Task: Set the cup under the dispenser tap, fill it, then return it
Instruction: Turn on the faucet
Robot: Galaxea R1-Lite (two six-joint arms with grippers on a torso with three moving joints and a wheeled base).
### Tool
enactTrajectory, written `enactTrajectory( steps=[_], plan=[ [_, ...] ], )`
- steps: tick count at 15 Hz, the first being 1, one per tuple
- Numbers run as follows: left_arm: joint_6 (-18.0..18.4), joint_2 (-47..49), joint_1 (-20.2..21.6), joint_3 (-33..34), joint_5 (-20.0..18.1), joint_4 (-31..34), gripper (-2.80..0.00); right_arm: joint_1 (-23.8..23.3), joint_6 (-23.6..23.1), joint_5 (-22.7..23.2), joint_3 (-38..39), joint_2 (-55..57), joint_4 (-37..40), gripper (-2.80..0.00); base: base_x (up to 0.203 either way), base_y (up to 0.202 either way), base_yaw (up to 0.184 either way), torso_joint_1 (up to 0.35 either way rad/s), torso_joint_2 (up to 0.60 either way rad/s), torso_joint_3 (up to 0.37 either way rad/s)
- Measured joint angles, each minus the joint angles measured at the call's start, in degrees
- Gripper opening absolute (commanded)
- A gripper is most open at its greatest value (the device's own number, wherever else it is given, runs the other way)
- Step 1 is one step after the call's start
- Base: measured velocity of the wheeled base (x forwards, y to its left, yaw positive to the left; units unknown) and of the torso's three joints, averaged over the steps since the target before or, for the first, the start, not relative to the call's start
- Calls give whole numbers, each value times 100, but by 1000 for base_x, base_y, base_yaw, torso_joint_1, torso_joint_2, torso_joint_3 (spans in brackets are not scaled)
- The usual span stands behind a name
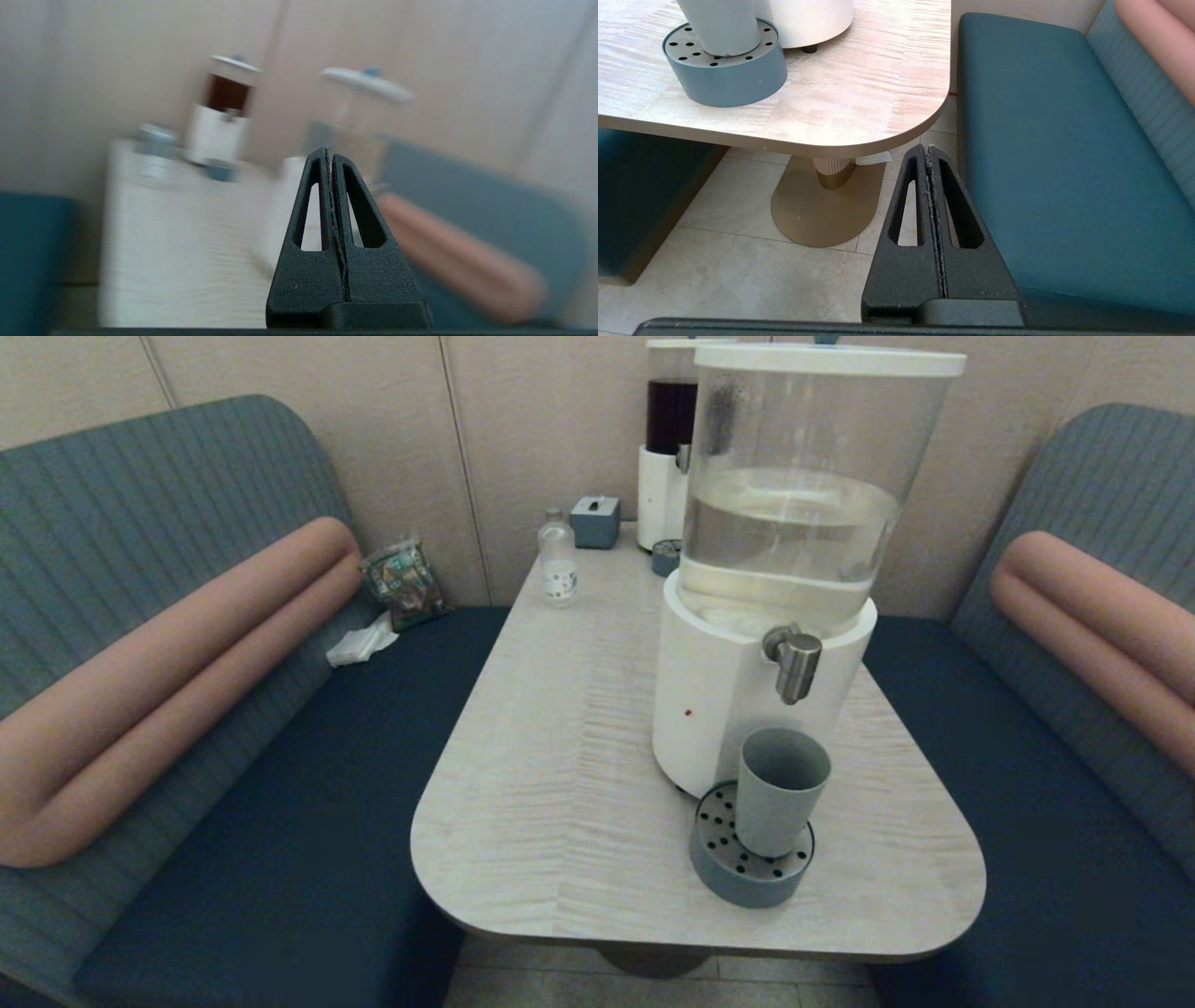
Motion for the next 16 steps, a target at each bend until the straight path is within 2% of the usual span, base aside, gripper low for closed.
enactTrajectory(
  steps=[2, 3, 5, 7, 9, 10, 12, 14, 15, 16],
  plan=[
    [-694, -39, -9, -176, 124, 36, -280, 0, -43, -5, 0, 0, 2, -280, 0, 0, 0, 0, 0, 0],
    [-874, -51, -42, -391, 149, 238, -280, 0, -58, 0, 0, 0, 2, -280, 0, 0, 0, 0, 0, 0],
    [-944, -199, -146, -818, 161, 975, -280, 0, -39, -5, 0, 0, 11, -280, 0, 0, 0, 0, 0, 0],
    [-931, -525, -306, -1131, 158, 1975, -280, 0, -56, 0, -2, 0, 13, -280, 0, 0, 0, 0, 0, 0],
    [-611, -989, -391, -1128, 116, 2831, -280, 0, -20, -5, -2, 0, 13, -280, 0, 0, 0, 0, 0, 0],
    [-195, -1206, -413, -875, 181, 3072, -280, 0, -32, -5, -1, 0, 16, -280, 0, 0, 0, 0, 0, 0],
    [1121, -1447, -435, -325, 577, 3436, -280, 0, -50, -2, -2, 0, 22, -280, 0, 0, 0, 0, 0, 0],
    [2551, -1557, -443, -65, 1236, 4167, -280, 0, -56, -21, -2, 0, 20, -280, 0, 0, 0, 0, 0, 0],
    [3226, -1591, -444, -1, 1681, 4576, -280, 0, -65, -22, -2, 0, 22, -280, 0, 0, 0, 0, 0, 0],
    [3760, -1612, -446, 33, 2145, 4982, -280, 0, -100, -21, -1, 0, 27, -280, 0, 0, 0, 0, 0, 0]
  ],
)
